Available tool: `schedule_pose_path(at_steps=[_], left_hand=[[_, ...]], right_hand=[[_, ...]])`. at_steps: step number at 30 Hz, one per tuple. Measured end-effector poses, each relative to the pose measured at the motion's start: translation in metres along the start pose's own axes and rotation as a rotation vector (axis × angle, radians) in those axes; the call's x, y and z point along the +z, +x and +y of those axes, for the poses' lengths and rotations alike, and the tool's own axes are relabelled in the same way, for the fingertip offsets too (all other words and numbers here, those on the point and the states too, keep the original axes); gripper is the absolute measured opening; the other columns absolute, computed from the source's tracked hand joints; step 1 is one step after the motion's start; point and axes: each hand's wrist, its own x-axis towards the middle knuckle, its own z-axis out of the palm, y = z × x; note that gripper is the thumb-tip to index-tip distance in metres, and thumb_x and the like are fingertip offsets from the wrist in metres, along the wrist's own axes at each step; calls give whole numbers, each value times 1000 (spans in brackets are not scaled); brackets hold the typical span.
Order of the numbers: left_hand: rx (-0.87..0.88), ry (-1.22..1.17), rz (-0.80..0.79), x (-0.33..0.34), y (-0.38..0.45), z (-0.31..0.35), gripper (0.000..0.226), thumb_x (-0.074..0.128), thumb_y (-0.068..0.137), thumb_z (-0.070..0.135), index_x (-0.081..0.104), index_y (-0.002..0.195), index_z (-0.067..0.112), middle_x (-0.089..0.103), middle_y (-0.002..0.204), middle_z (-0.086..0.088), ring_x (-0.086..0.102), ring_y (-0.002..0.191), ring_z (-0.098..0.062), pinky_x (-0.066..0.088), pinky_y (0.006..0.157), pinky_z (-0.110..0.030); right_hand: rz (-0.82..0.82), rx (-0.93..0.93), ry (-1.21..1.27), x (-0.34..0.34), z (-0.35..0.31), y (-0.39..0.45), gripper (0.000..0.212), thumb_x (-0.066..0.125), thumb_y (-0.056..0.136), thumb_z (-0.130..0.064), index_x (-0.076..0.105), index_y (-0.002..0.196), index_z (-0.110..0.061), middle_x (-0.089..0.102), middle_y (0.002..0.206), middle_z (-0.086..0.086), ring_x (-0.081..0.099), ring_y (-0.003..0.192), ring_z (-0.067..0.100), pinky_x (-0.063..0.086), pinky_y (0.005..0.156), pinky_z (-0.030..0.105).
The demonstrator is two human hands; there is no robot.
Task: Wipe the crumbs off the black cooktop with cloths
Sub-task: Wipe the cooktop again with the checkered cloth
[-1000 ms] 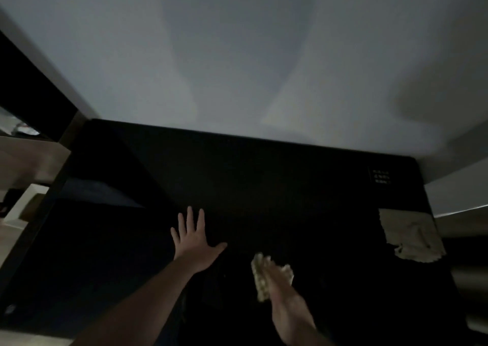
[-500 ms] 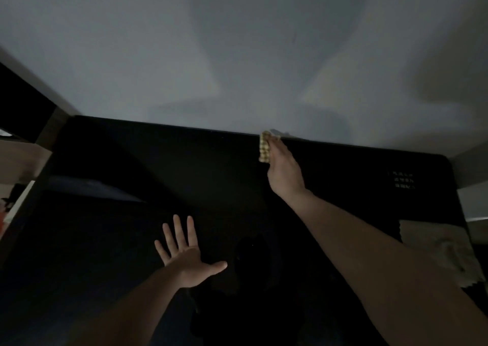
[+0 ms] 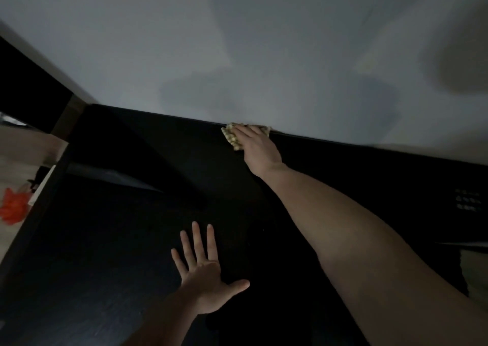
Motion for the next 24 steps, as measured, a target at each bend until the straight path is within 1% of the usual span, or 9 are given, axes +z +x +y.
schedule_pose_path(at_steps=[4, 8, 11, 14, 16, 18, 21, 23, 24], left_hand=[[-7, -2, -2, -3, -3, 1, 152, 50, 55, 96, -46, 145, 22, -65, 141, -6, -56, 133, -39, -24, 117, -65], [-5, -3, -16, -6, -7, 3, 152, 50, 55, 96, -47, 145, 21, -66, 139, -7, -56, 132, -39, -23, 117, -67], [-7, 1, -28, -9, -9, 4, 151, 49, 56, 97, -48, 144, 21, -67, 138, -8, -56, 132, -40, -23, 116, -67], [-25, 5, -33, -11, -12, 6, 153, 49, 54, 98, -49, 143, 22, -67, 138, -8, -55, 133, -40, -21, 117, -67], [-43, 7, -32, -12, -13, 8, 152, 51, 55, 98, -52, 140, 23, -68, 137, -8, -54, 134, -40, -20, 117, -67], [-51, 13, -14, -11, -15, 10, 152, 52, 57, 97, -51, 140, 23, -67, 137, -8, -53, 135, -40, -19, 118, -67], [-58, 18, -4, -10, -16, 11, 153, 54, 58, 96, -48, 145, 21, -64, 141, -10, -51, 137, -41, -18, 118, -67], [-68, 25, -14, -11, -17, 11, 153, 54, 58, 96, -47, 145, 21, -64, 141, -11, -50, 137, -42, -17, 119, -67], [-70, 26, -23, -12, -17, 11, 153, 53, 58, 96, -47, 145, 21, -64, 141, -11, -50, 137, -42, -17, 119, -67]], right_hand=[[40, 86, -49, -13, 34, -50, 73, 60, 93, 8, 40, 161, -10, 41, 168, 6, 37, 155, 26, 15, 133, 34], [109, 147, -22, -14, 53, -139, 62, 50, 93, 6, 50, 154, -5, 50, 161, 11, 46, 150, 30, 27, 130, 40], [43, 181, 61, 1, 25, -219, 65, 42, 94, 6, 46, 157, -9, 43, 166, 7, 38, 155, 26, 21, 131, 40], [-37, 139, 95, 26, -25, -308, 62, 40, 99, -8, 42, 161, -15, 33, 171, 2, 27, 161, 21, 14, 132, 37], [-56, 109, 115, 47, -60, -371, 52, 31, 109, -19, 44, 160, -19, 34, 170, -1, 23, 161, 16, 14, 131, 35], [-137, 68, 118, 60, -90, -420, 54, 17, 114, -33, 50, 155, -24, 44, 165, -3, 21, 160, 16, 16, 127, 37], [-246, -3, 72, 67, -100, -446, 51, 21, 116, -40, 61, 145, -28, 56, 158, -5, 34, 155, 18, 21, 126, 41], [-257, 4, 108, 58, -94, -441, 52, 14, 117, -41, 54, 148, -34, 50, 160, -14, 33, 154, 9, 21, 130, 39], [-254, 71, 194, 45, -92, -433, 55, 10, 115, -47, 51, 151, -39, 47, 161, -21, 33, 155, 4, 25, 129, 37]])
